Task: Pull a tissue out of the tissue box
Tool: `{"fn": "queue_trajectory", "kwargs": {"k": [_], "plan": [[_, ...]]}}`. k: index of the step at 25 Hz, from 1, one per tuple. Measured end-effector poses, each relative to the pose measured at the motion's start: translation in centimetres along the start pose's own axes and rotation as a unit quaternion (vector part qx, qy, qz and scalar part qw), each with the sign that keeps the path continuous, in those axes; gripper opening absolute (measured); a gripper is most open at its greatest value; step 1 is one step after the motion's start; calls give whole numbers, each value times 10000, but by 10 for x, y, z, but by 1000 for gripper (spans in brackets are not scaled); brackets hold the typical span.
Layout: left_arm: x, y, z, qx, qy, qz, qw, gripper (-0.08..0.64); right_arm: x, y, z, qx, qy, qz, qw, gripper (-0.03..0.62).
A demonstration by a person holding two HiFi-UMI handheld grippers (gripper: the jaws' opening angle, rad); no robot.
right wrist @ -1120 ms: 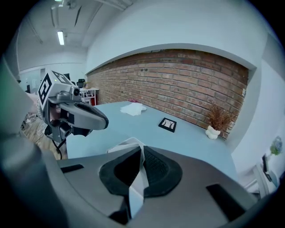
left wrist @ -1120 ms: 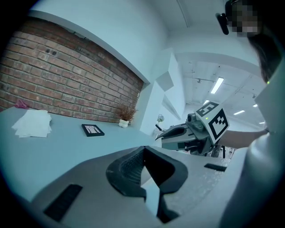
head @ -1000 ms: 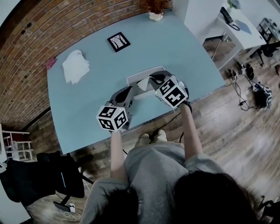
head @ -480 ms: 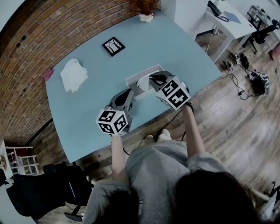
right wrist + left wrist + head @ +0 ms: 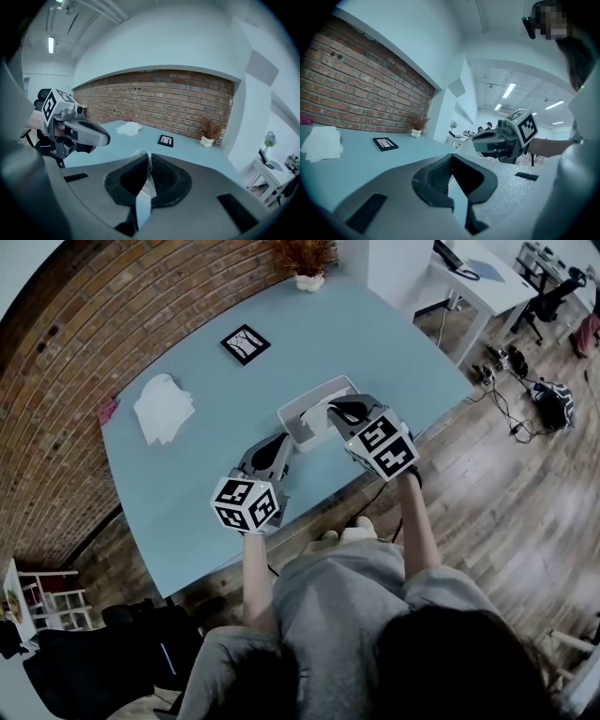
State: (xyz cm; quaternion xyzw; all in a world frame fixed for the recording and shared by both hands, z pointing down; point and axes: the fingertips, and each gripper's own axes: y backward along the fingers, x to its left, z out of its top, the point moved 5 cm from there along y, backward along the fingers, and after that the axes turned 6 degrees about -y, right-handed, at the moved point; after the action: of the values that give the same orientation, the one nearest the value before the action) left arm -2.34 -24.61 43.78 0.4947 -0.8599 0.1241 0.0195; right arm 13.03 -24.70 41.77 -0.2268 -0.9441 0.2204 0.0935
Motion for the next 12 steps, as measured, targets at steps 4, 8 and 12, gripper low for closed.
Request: {"fn": "queue_trajectory", "kwargs": {"k": [4, 8, 12], "plan": [[0, 5, -1, -20, -58, -113, 9999, 3, 8, 7, 2, -87, 0, -145, 9999, 3], [-1, 8, 0, -76, -157, -207, 9996, 3, 13, 15, 4, -219, -85, -282, 9993, 3], [-2, 10, 2, -121, -244, -314, 9991, 3, 17, 24, 5, -391, -286, -397, 9980, 3]]}}
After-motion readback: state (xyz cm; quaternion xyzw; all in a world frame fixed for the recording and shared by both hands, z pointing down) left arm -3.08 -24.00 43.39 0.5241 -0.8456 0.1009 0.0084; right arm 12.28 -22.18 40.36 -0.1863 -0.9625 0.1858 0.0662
